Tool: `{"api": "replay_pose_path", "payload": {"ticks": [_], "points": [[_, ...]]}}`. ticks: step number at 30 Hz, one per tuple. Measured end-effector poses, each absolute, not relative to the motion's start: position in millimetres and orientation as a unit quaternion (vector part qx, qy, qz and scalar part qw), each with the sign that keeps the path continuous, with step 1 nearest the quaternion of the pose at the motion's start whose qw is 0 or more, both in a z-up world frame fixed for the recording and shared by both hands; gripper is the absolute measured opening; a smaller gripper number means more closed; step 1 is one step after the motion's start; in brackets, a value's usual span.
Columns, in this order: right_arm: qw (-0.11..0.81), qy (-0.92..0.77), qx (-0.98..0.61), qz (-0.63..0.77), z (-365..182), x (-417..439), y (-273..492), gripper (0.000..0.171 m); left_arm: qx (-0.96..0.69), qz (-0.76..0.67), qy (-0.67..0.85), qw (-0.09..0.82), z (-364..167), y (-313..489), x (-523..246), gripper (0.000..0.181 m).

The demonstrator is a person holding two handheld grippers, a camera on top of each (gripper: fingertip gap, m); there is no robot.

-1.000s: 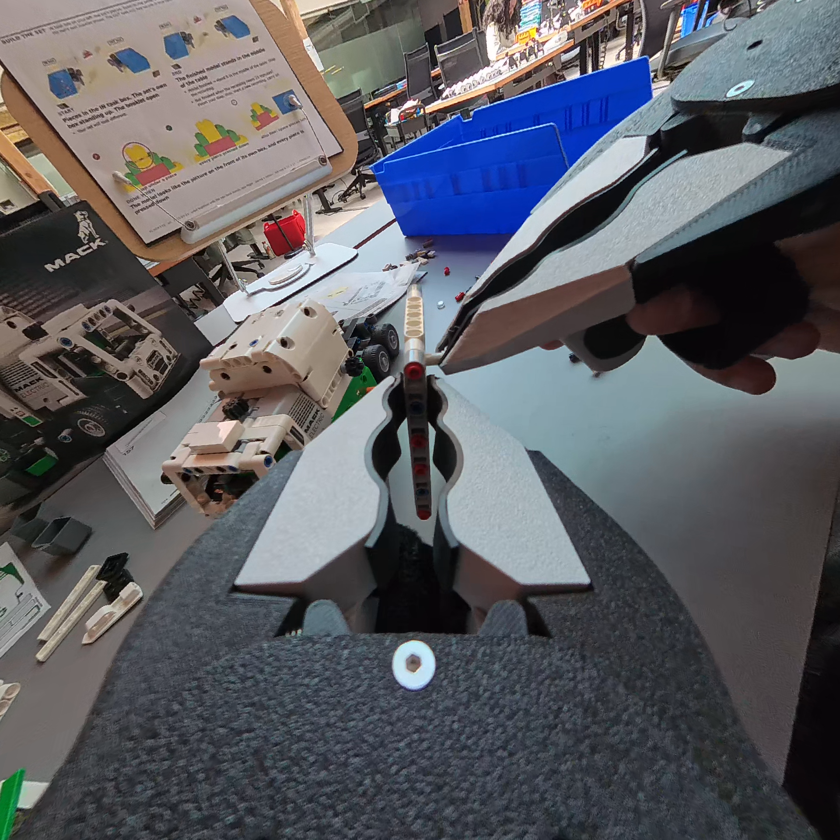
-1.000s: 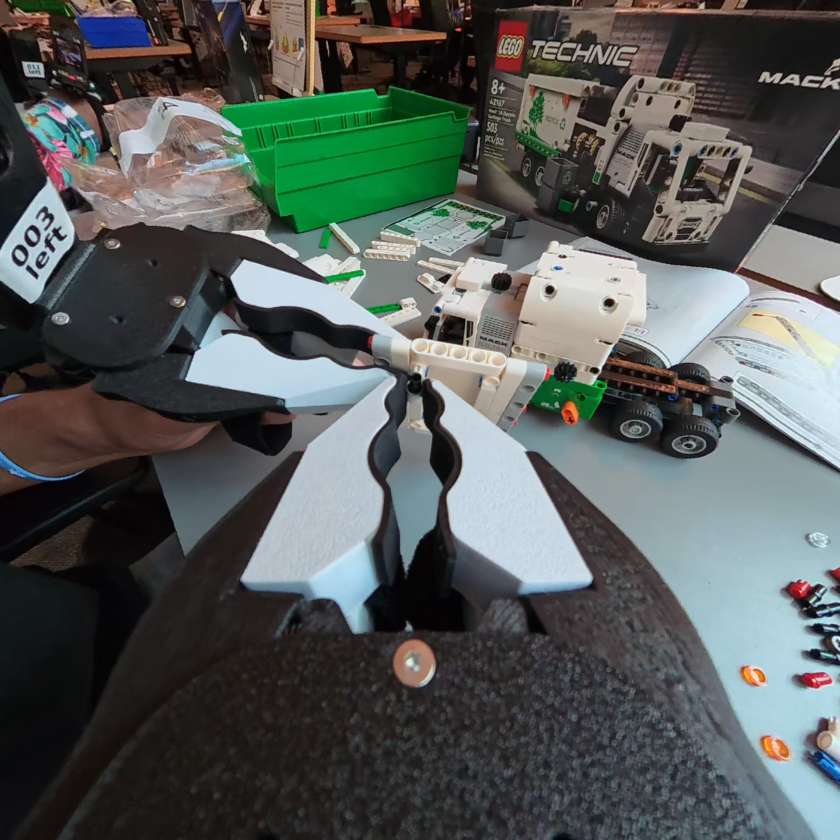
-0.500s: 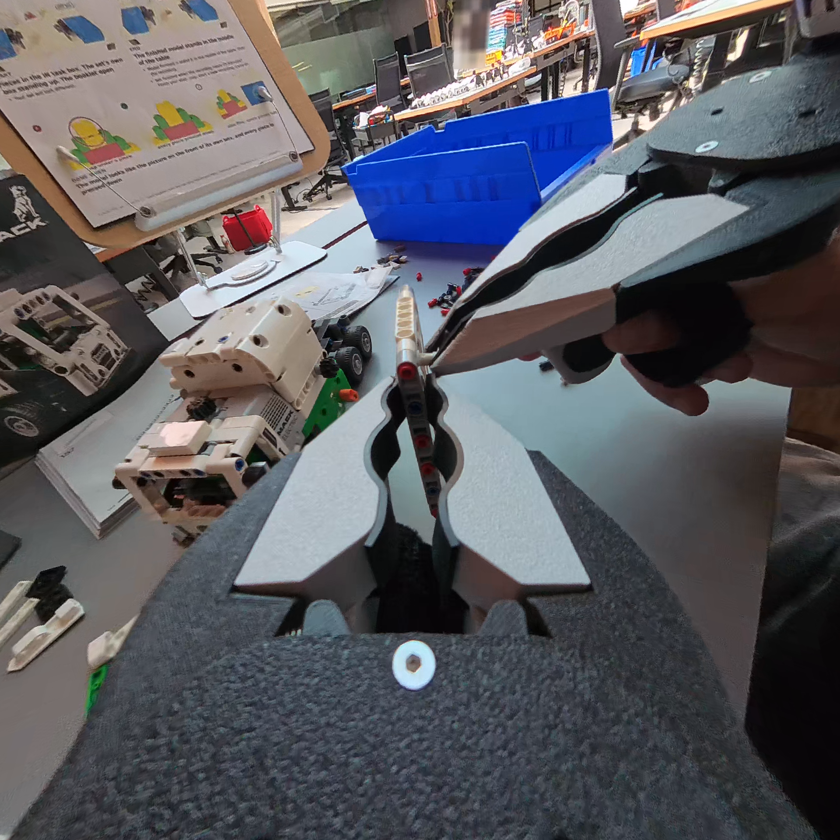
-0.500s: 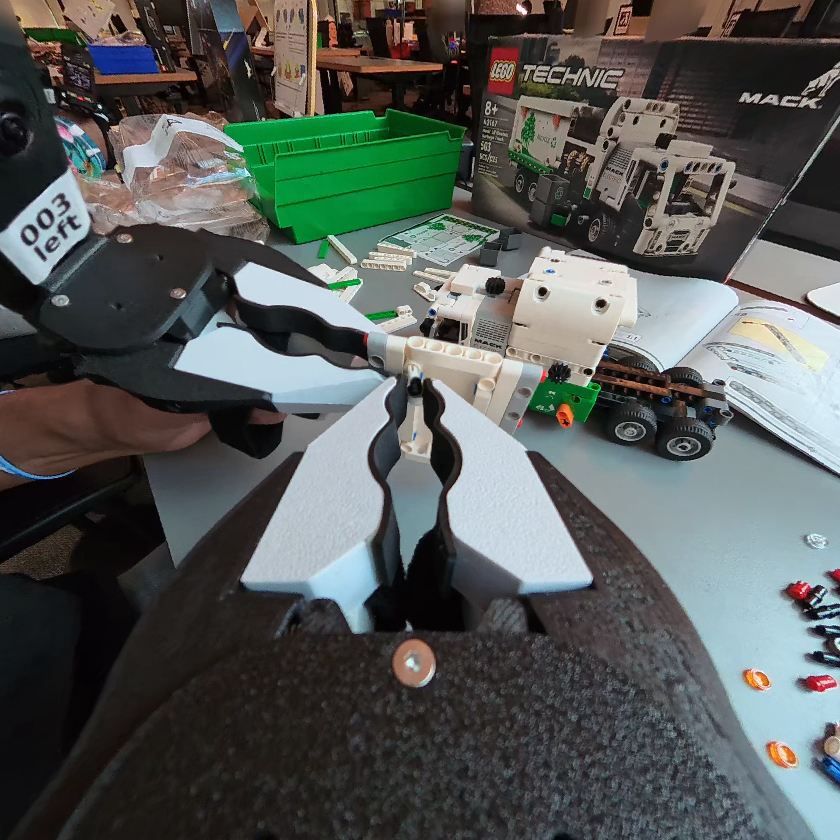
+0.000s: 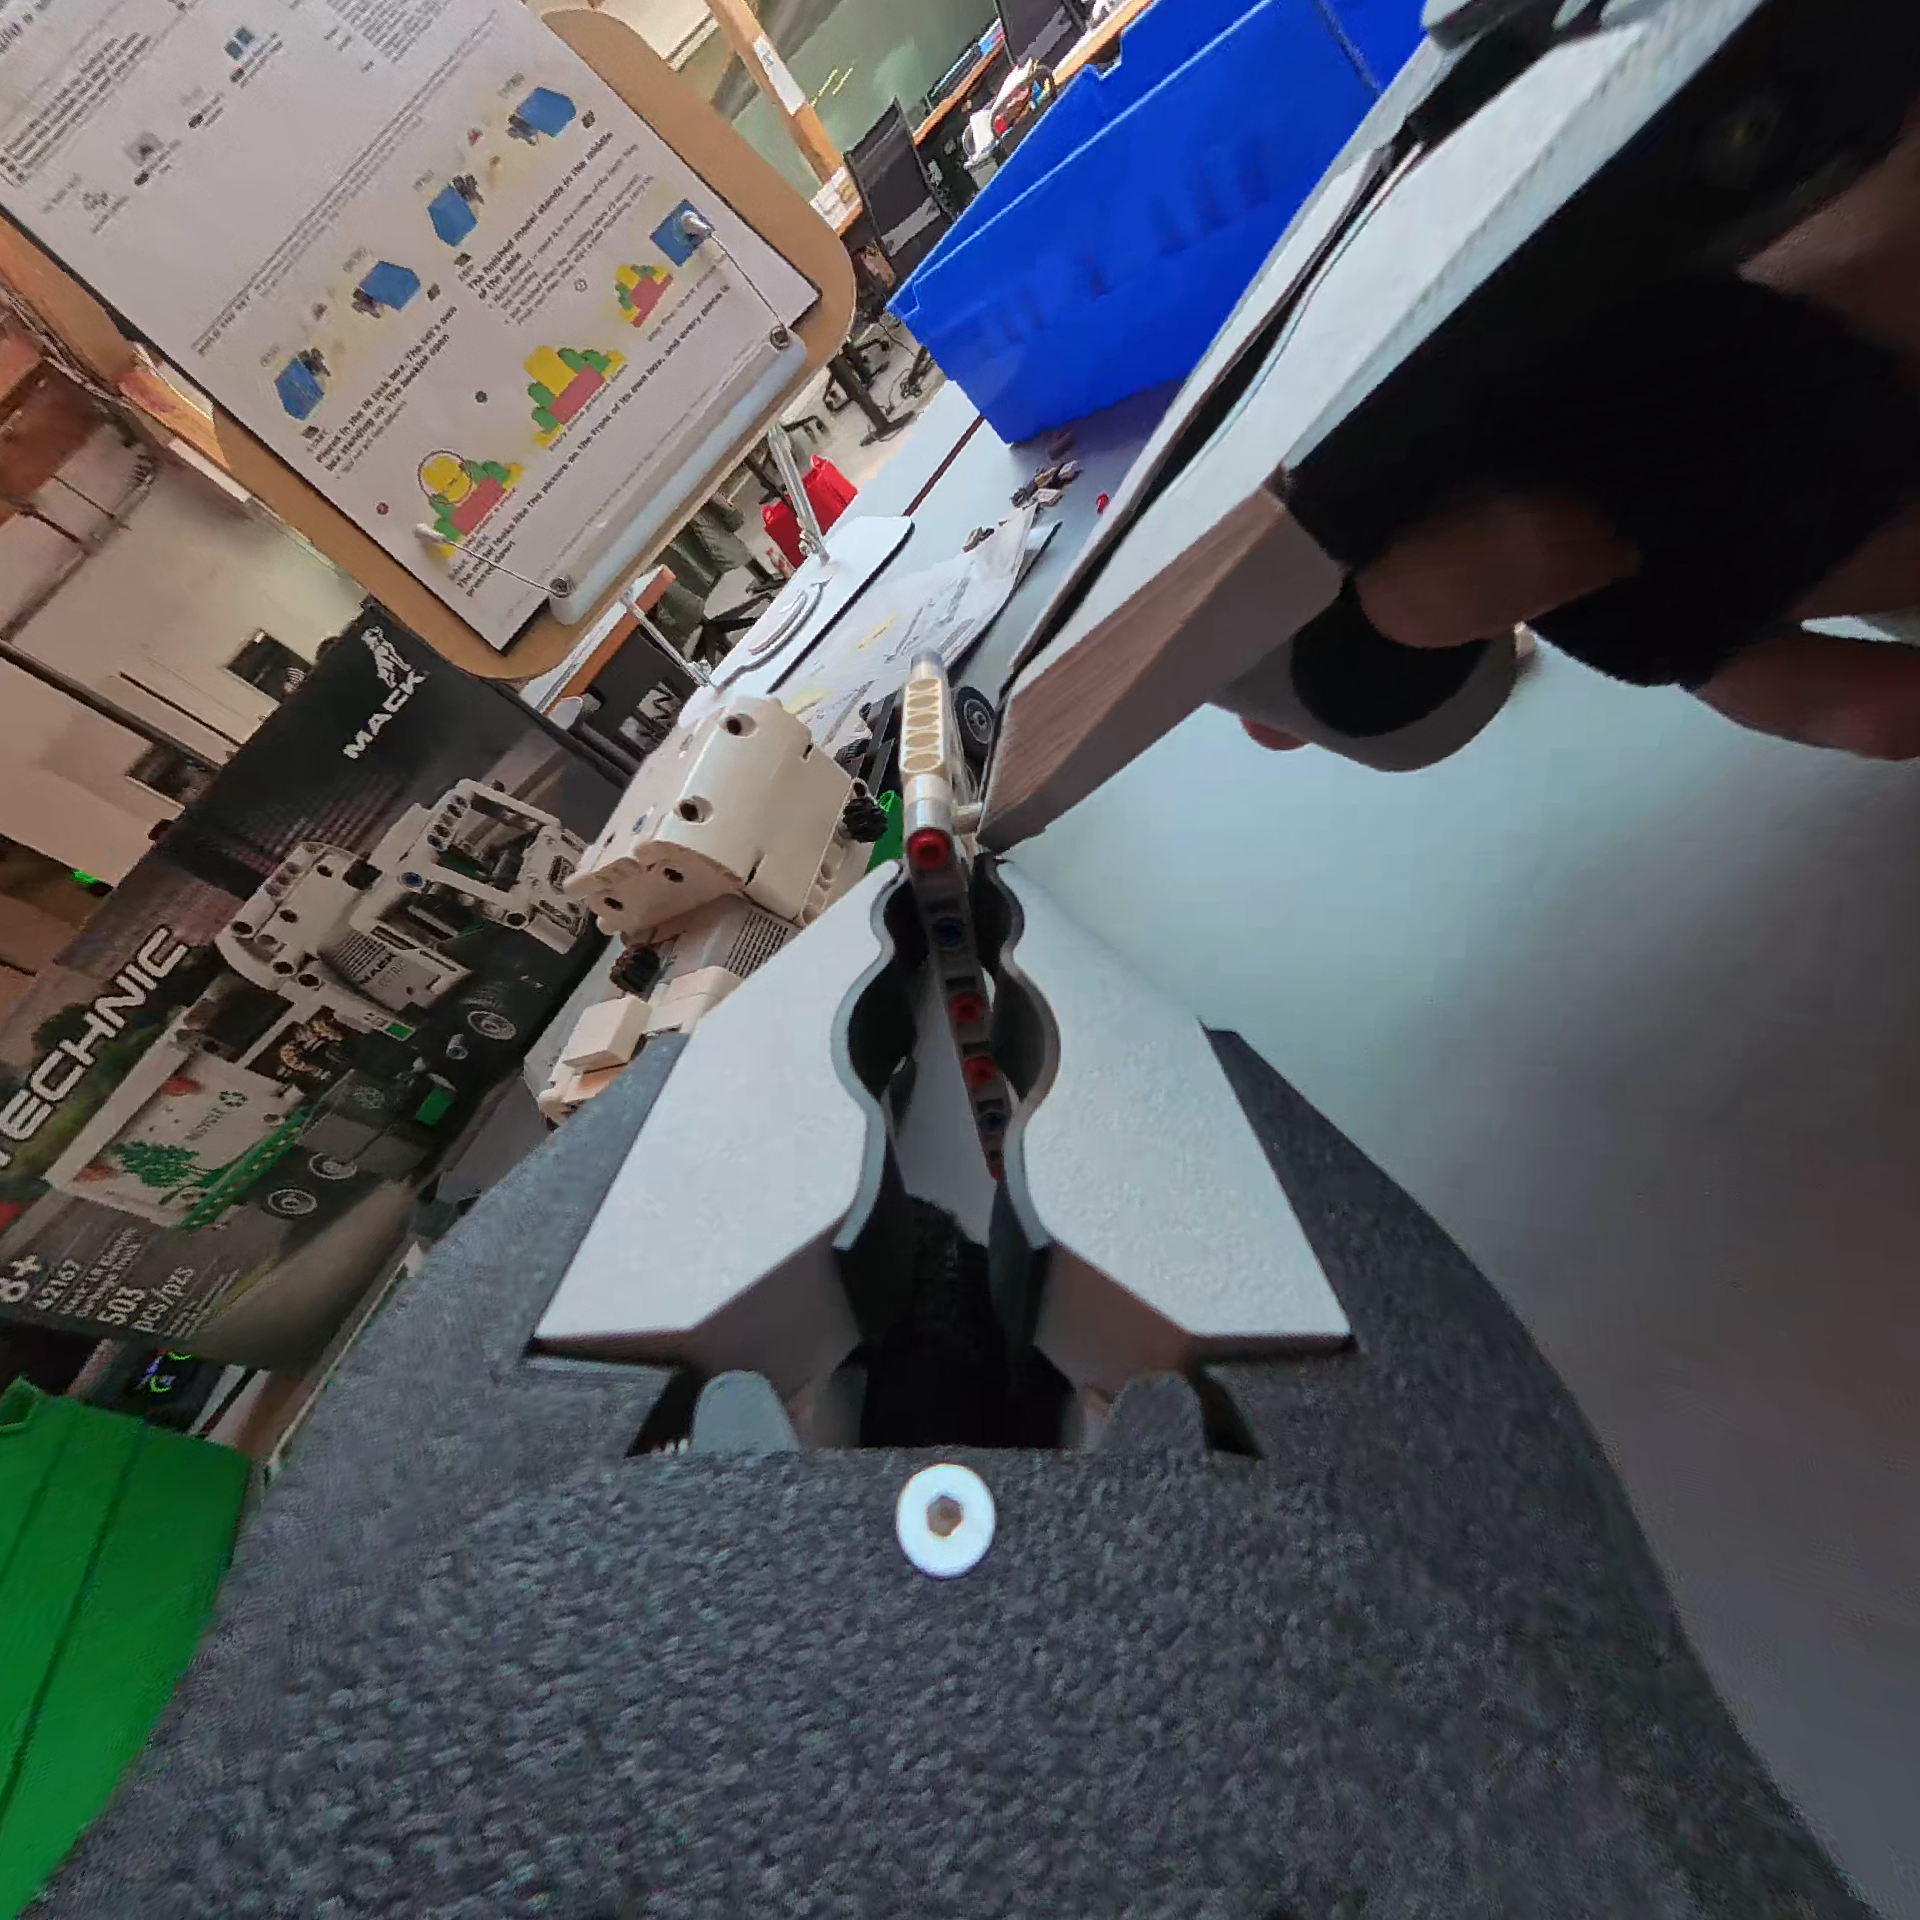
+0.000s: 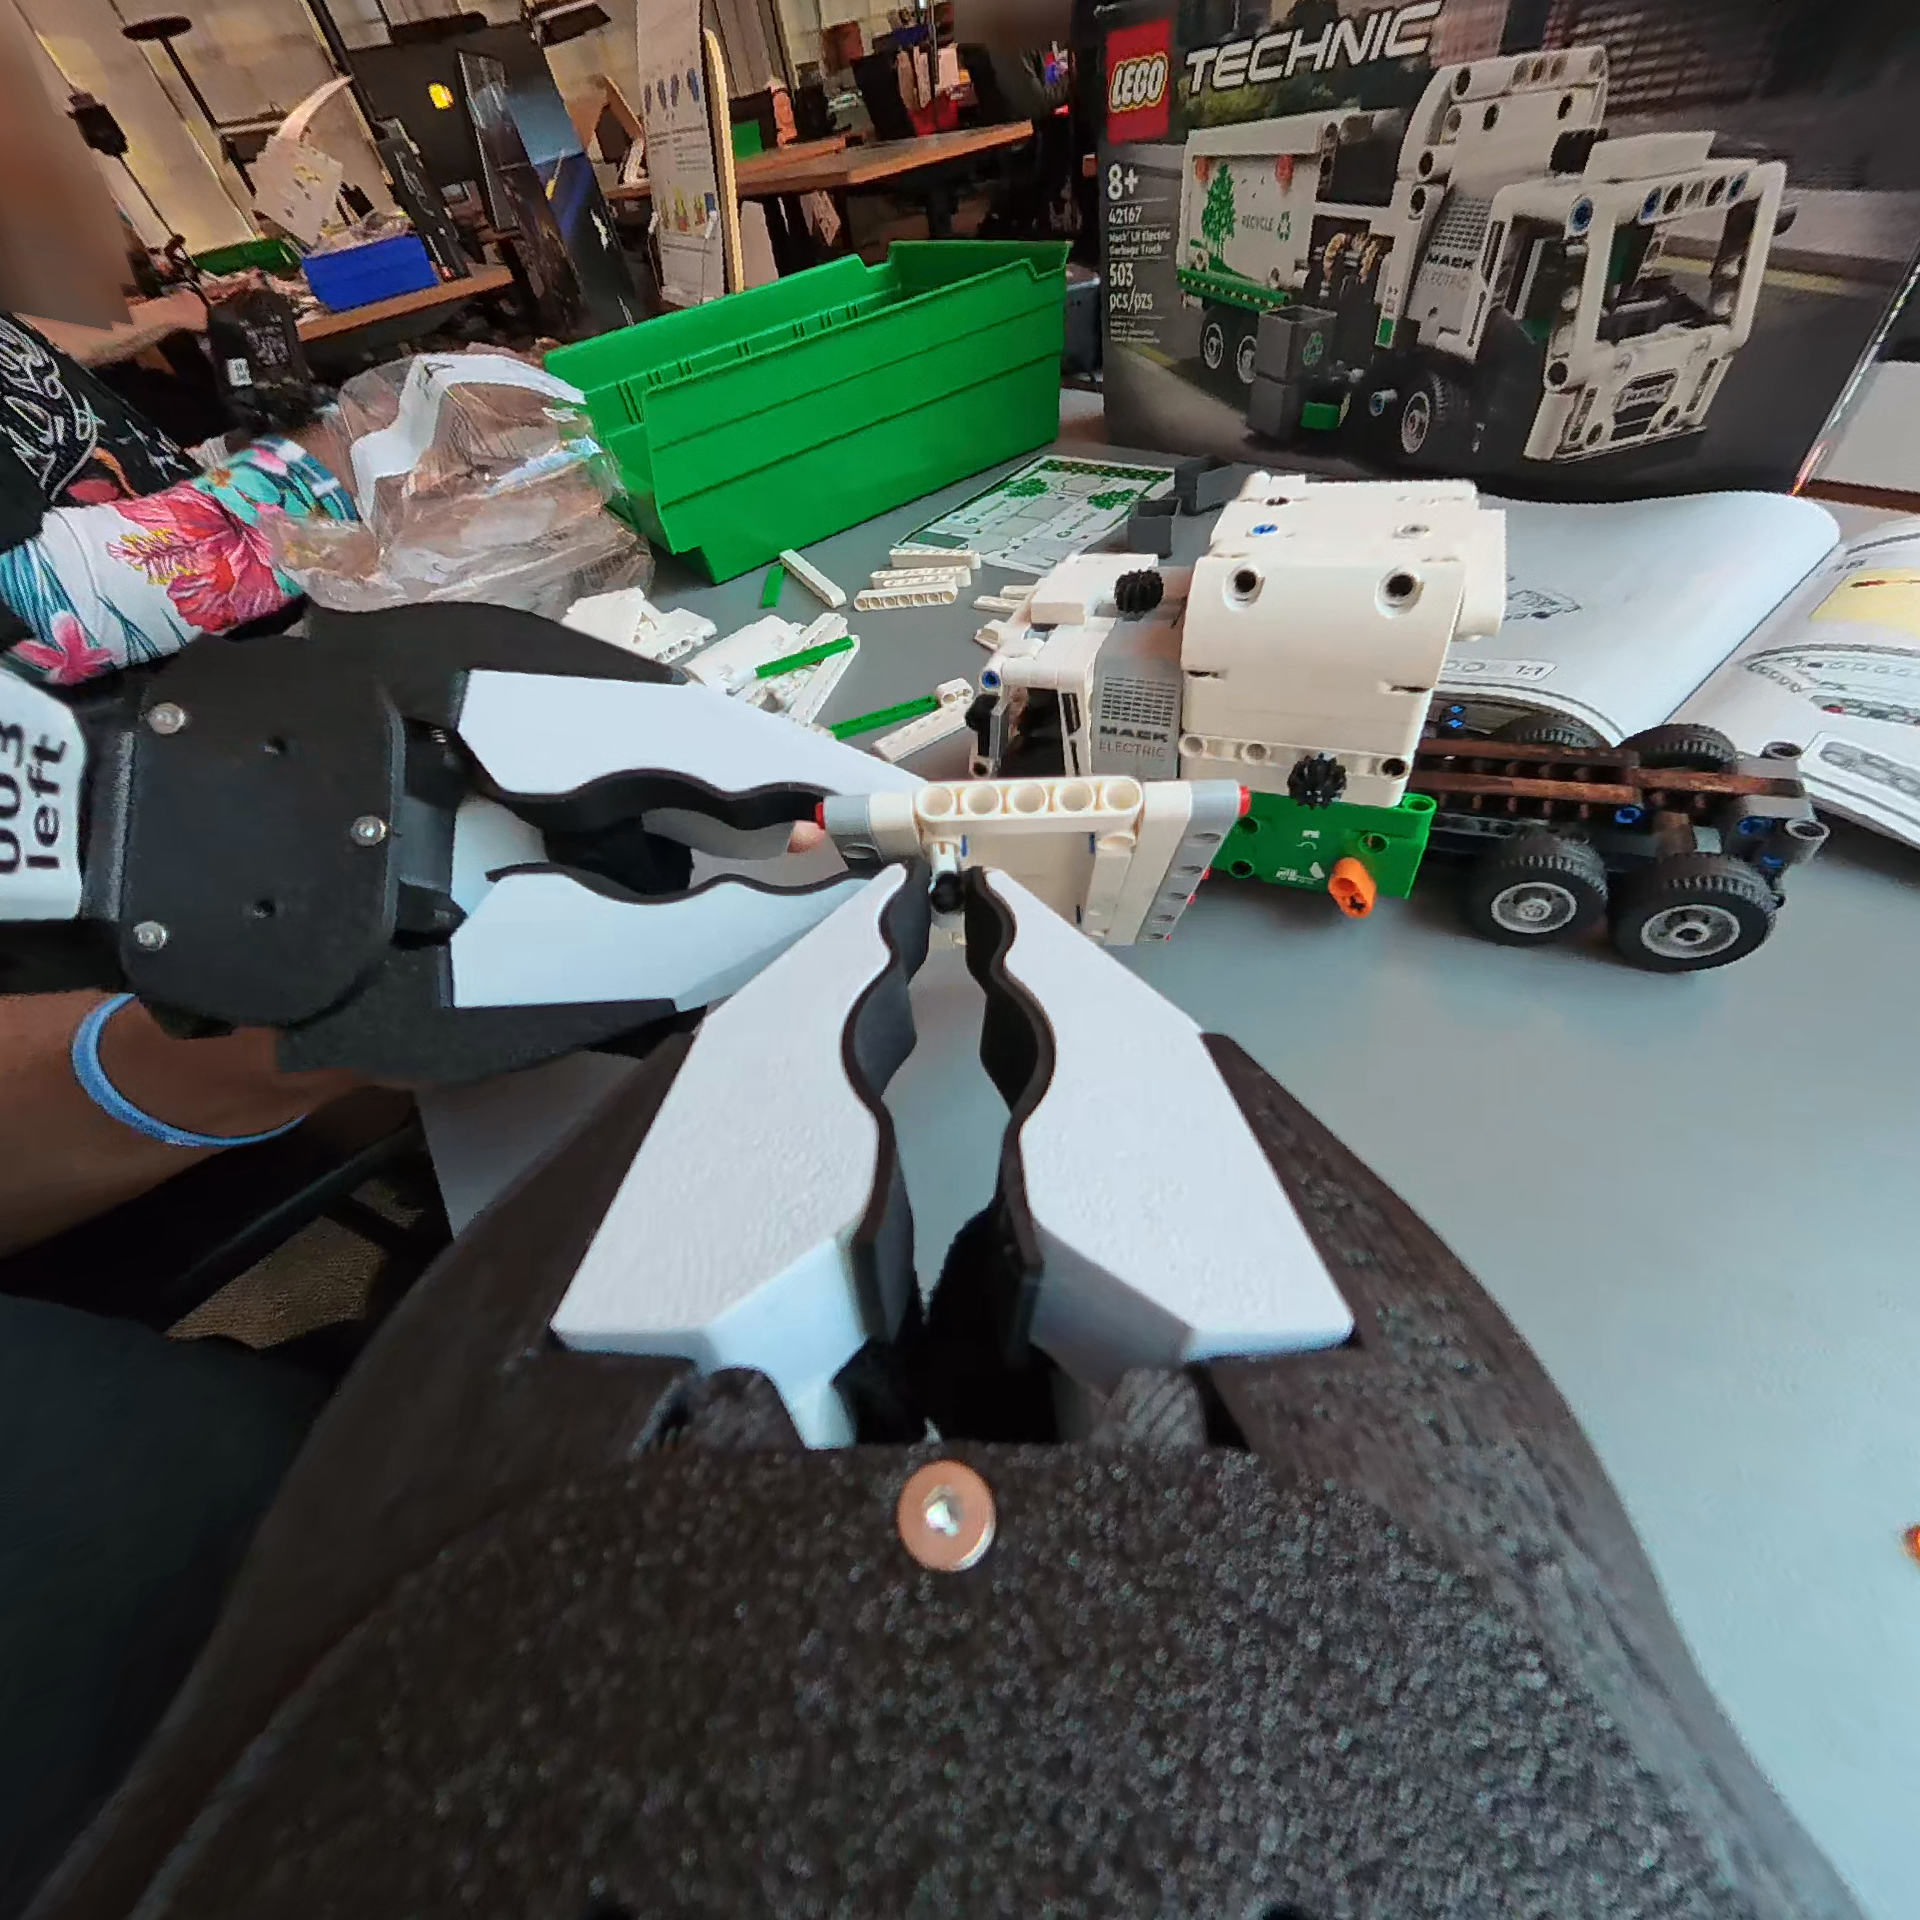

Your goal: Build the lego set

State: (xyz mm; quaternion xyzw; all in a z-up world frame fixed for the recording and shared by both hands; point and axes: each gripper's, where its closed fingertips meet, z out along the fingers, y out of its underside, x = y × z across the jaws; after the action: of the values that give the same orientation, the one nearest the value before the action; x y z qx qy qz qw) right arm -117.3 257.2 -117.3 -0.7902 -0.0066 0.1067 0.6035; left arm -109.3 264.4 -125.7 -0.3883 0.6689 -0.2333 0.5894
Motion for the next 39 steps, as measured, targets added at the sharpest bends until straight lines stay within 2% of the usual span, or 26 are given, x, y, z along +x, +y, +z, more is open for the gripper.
{"api": "replay_pose_path", "payload": {"ticks": [9,17,26,28,30,31,35,39], "points": [[0.598,-0.026,-0.796,0.092,-125,-117,254,0.004,-0.347,-0.202,0.699,0.592,-135,260,-111,0.006],[0.621,0.006,-0.776,0.106,-112,-118,260,0.003,-0.425,-0.328,0.658,0.528,-125,260,-108,0.006],[0.622,0.01,-0.773,0.124,-107,-113,258,0.003,-0.46,-0.359,0.618,0.527,-117,279,-110,0.006],[0.568,-0.021,-0.814,0.118,-121,-107,249,0.003,-0.47,-0.38,0.605,0.518,-114,283,-114,0.006],[0.46,-0.076,-0.877,0.115,-156,-107,231,0.004,-0.467,-0.396,0.598,0.517,-110,282,-116,0.006],[0.434,-0.094,-0.89,0.101,-167,-105,224,0.004,-0.465,-0.405,0.597,0.513,-110,281,-116,0.006],[0.376,-0.138,-0.912,0.088,-195,-111,205,0.004,-0.46,-0.407,0.606,0.506,-112,277,-115,0.006],[0.383,-0.155,-0.905,0.099,-199,-117,200,0.005,-0.452,-0.399,0.615,0.508,-114,274,-115,0.006]]}}
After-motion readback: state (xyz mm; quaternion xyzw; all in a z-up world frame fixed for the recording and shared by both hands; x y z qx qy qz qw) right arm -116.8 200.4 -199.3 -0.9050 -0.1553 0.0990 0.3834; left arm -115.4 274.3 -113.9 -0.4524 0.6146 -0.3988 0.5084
